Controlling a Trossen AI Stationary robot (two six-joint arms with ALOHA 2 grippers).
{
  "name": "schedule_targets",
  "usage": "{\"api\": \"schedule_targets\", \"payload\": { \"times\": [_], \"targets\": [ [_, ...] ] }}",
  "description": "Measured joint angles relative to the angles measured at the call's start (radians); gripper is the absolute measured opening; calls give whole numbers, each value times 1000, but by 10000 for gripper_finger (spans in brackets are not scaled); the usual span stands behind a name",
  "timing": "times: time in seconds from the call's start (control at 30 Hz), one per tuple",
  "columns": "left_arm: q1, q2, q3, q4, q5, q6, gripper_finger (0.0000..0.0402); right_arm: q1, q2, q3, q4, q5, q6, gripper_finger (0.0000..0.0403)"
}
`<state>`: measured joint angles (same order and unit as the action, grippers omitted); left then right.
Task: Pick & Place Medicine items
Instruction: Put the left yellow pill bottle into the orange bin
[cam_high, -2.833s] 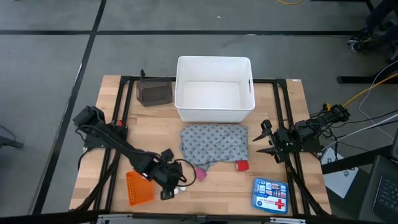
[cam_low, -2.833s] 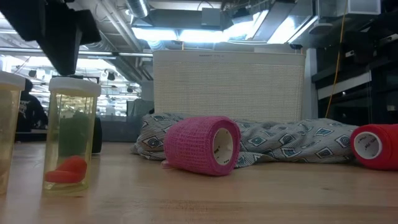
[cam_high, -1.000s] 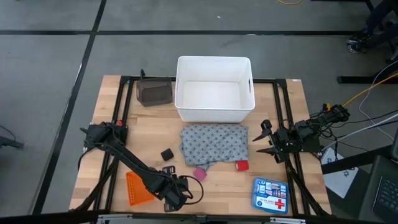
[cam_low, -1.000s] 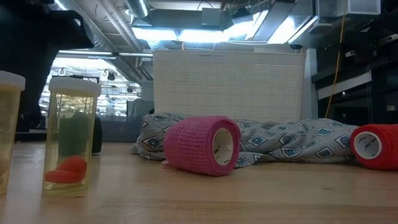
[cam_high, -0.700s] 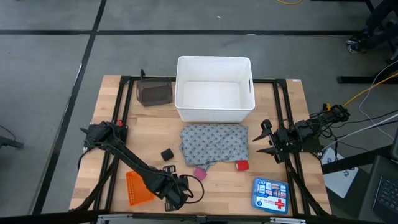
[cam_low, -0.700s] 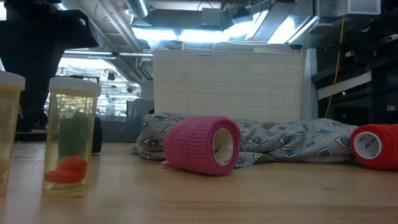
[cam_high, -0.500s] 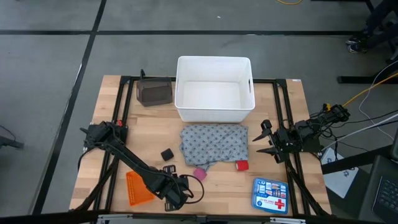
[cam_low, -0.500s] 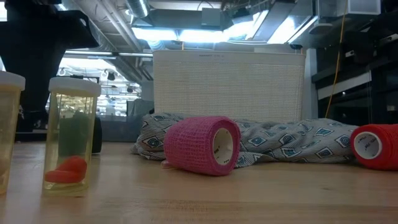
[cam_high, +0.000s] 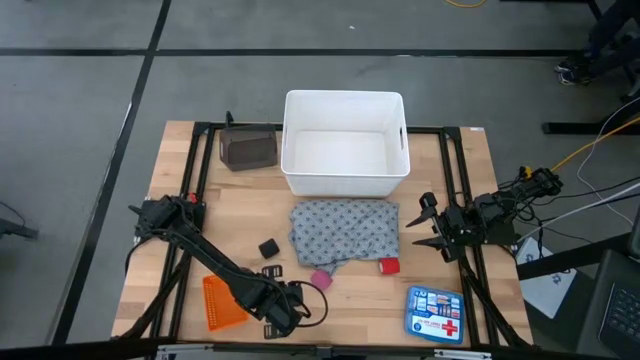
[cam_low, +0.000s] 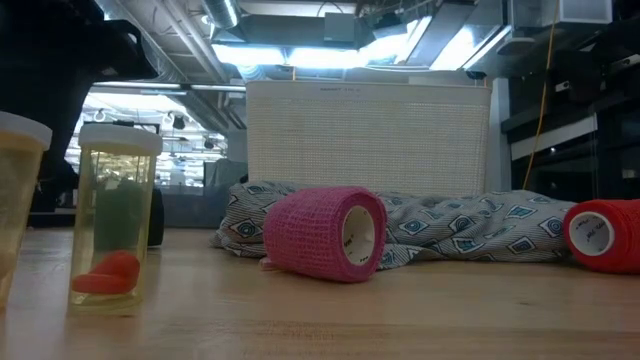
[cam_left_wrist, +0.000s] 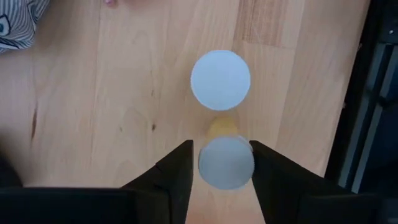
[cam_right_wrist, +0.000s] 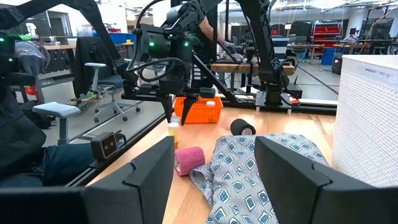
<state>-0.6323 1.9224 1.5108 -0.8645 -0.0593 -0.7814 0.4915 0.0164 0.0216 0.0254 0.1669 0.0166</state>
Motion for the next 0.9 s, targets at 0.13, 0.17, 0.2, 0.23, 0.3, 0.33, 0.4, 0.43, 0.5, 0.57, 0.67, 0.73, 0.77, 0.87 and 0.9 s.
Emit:
{"api": "schedule_targets", "payload": {
  "times": [0.13, 0.17, 0.2, 0.23, 0.3, 0.33, 0.4, 0.43, 0.5, 0.57, 0.67, 0.73, 0.77, 0.87, 0.9],
  "targets": [
    [0, 0, 0, 0, 6, 8, 130, 0, 0, 0, 0, 0, 0, 224],
    [0, 0, 0, 0, 9, 12, 127, 0, 0, 0, 0, 0, 0, 224],
    [0, 0, 0, 0, 12, 18, 123, 0, 0, 0, 0, 0, 0, 224],
    [0, 0, 0, 0, 13, 23, 119, 0, 0, 0, 0, 0, 0, 224],
    [0, 0, 0, 0, 18, 26, 112, 0, 0, 0, 0, 0, 0, 224],
    [0, 0, 0, 0, 19, 26, 110, 0, 0, 0, 0, 0, 0, 224],
    [0, 0, 0, 0, 19, 32, 107, 0, 0, 0, 0, 0, 0, 224],
    [0, 0, 0, -1, 22, 34, 107, 0, 0, 0, 0, 0, 0, 224],
    [0, 0, 2, -9, 31, 35, 107, 0, 0, 0, 0, 0, 0, 224],
    [0, 0, 16, -49, 34, 37, 106, 0, 0, 0, 0, 0, 0, 224],
    [0, 0, 53, -116, 27, 42, 106, 0, 0, 0, 0, 0, 0, 224],
    [0, 0, 89, -178, 16, 62, 106, 0, 0, 0, 0, 0, 0, 224],
    [0, 0, 109, -206, 7, 71, 106, 0, 0, 0, 0, 0, 0, 224],
    [-5, 0, 179, -293, -16, 87, 105, 0, 0, 0, 0, 0, 0, 224],
    [-9, 0, 204, -335, -27, 87, 105, 0, 0, 0, 0, 0, 0, 224]
  ]
}}
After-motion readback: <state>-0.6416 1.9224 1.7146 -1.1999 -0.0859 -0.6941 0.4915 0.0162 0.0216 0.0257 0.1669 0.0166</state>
